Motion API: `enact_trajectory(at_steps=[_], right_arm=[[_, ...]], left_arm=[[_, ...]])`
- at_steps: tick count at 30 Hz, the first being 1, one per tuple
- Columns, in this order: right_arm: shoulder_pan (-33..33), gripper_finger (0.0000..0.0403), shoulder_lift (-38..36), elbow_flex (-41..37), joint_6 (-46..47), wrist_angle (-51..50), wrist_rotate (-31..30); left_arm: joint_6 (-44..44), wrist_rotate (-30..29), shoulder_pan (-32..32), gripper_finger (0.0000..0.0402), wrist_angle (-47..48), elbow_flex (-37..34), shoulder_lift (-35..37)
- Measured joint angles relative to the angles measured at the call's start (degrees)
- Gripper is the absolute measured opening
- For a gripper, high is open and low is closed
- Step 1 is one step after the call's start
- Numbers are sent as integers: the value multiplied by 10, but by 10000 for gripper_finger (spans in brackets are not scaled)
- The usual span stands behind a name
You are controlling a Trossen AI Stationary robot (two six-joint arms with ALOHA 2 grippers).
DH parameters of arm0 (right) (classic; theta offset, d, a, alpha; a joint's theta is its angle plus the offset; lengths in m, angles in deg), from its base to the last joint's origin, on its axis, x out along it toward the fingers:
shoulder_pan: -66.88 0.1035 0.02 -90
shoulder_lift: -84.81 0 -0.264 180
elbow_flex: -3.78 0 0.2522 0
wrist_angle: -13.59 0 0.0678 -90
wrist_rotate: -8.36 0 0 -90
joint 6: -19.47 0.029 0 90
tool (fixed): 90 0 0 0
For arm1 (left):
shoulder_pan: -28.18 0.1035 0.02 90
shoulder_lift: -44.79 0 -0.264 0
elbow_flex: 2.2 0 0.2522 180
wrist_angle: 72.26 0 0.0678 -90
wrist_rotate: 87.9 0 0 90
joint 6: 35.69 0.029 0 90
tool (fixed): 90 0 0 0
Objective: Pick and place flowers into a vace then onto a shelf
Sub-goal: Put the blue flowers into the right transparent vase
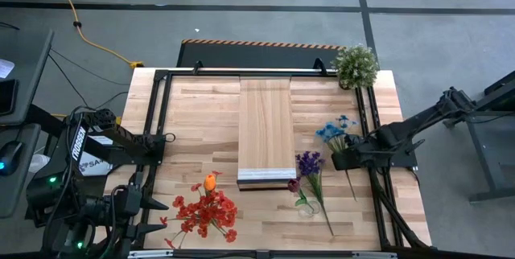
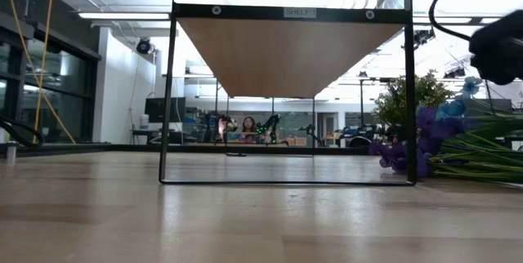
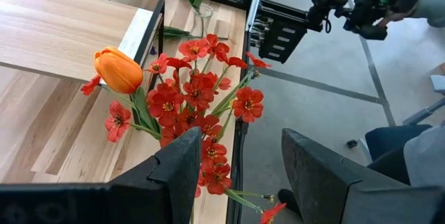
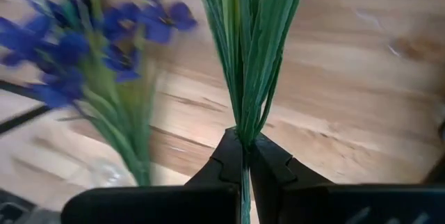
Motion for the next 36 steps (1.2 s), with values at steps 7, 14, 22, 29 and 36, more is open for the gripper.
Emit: enact_trajectory(at_steps=[7,14,22,29,36], right_arm=[[-33,0,-45,0,-27,0,-39],[-60,0,-79,0,-48,-2,-66],[-67,0,-116,1,-74,49,-102],[-67,0,-142,1,-106,103,-155],[-67,0,-161,1,-131,134,-191]], left_arm=[[0,-2,0,232,0,0,0],[0,-4,0,232,0,0,0],[0,-5,0,232,0,0,0],[0,-5,0,232,0,0,0],[0,-5,0,232,0,0,0]])
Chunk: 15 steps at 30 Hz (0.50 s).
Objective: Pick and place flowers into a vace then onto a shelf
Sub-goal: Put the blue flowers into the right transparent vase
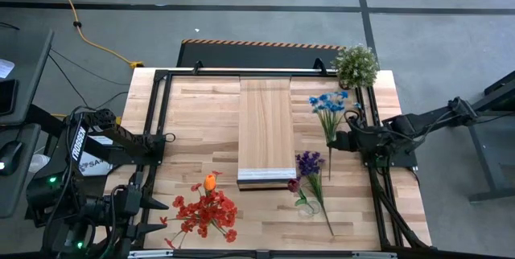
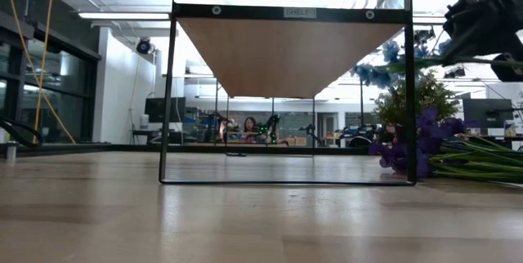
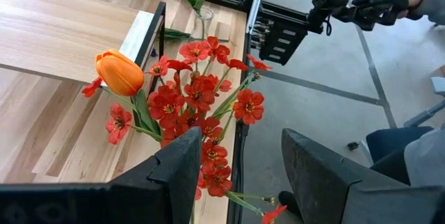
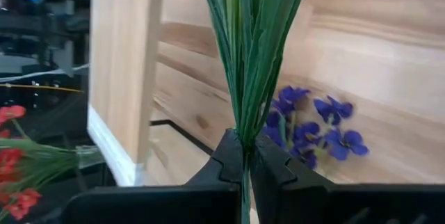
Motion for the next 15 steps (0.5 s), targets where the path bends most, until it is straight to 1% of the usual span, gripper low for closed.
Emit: enact_trajectory(at_steps=[8,15], right_arm=[[0,0,-17,0,-34,36,-41],[0,0,-39,0,-77,92,-74]], left_arm=[[0,0,0,232,0,0,0],[0,0,0,232,0,0,0]])
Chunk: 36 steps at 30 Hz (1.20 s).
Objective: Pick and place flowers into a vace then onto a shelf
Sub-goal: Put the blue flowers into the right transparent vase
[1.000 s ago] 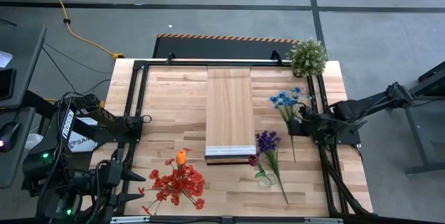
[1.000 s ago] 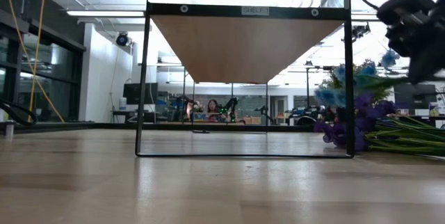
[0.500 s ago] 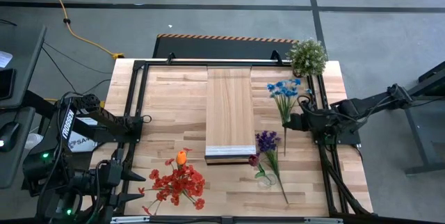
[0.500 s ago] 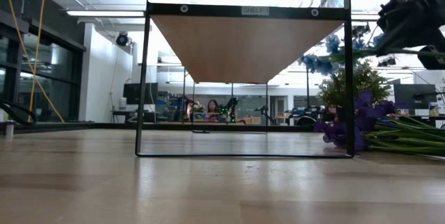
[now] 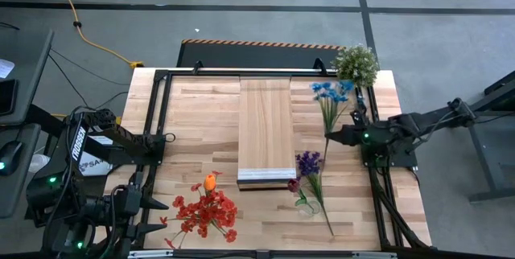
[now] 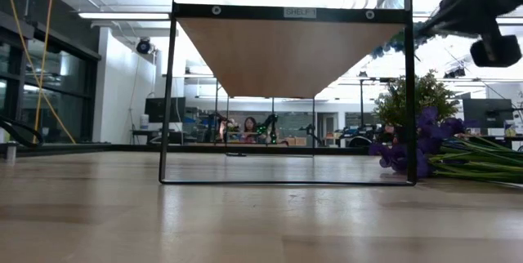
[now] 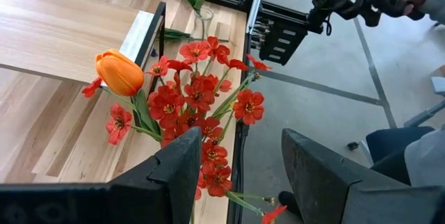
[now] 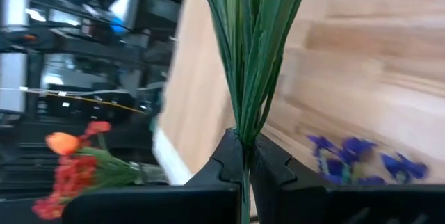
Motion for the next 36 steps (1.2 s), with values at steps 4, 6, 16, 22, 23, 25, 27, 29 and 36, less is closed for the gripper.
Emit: enact_trajectory(at_steps=[4,6,16,22,23,25,27,29,36], right_arm=[[0,0,-13,0,-36,40,-18],[0,0,-19,0,-61,65,-27],[1,0,-26,0,-231,234,-49],[14,0,-26,0,-328,315,-30],[17,0,-26,0,-342,324,-22],[26,0,-26,0,-363,338,-13],[36,0,-26,0,-377,345,-13],[45,0,-26,0,-389,353,-12],[87,0,-21,0,-448,376,-1]], left_arm=[[0,0,0,232,0,0,0],[0,0,0,232,0,0,0],[0,0,0,232,0,0,0],[0,0,0,232,0,0,0],[0,0,0,232,0,0,0],[0,0,0,232,0,0,0],[0,0,0,232,0,0,0],[0,0,0,232,0,0,0],[0,0,0,232,0,0,0]])
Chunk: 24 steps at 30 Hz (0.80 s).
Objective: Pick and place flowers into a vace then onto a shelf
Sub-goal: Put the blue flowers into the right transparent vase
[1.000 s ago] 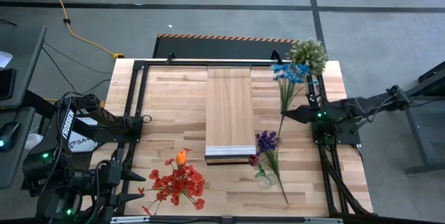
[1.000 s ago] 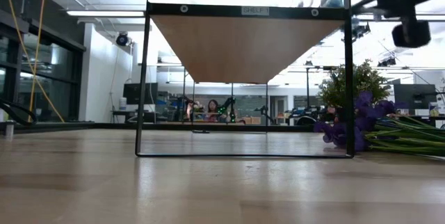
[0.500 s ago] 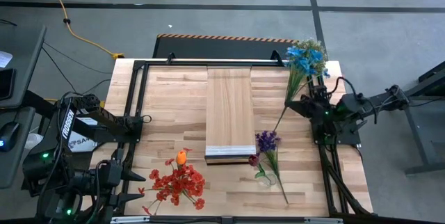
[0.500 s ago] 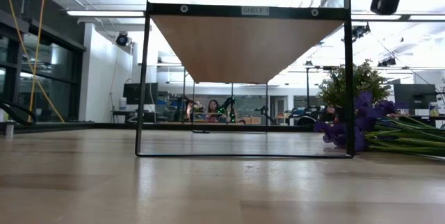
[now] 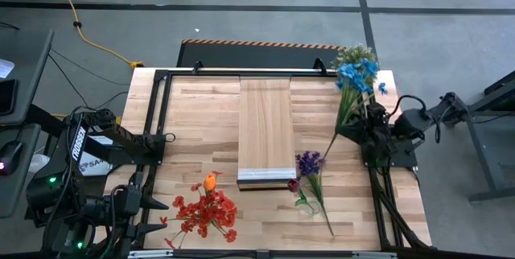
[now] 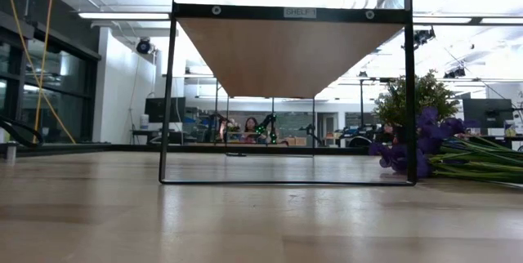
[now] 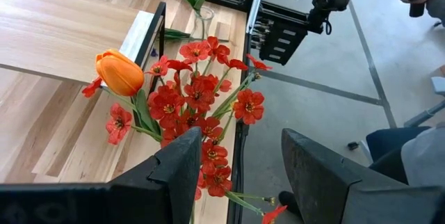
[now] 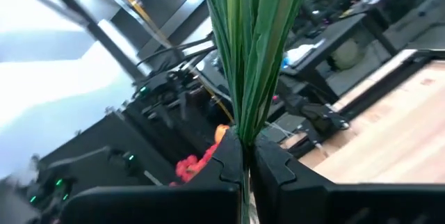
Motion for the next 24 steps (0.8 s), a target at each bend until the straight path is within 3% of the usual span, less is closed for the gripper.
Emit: enact_trajectory(at_steps=[19,24], right_arm=[[143,0,109,0,-131,144,1],[197,0,135,0,-141,147,-63]], left_arm=[[0,0,0,232,0,0,0],[-2,0,0,232,0,0,0]])
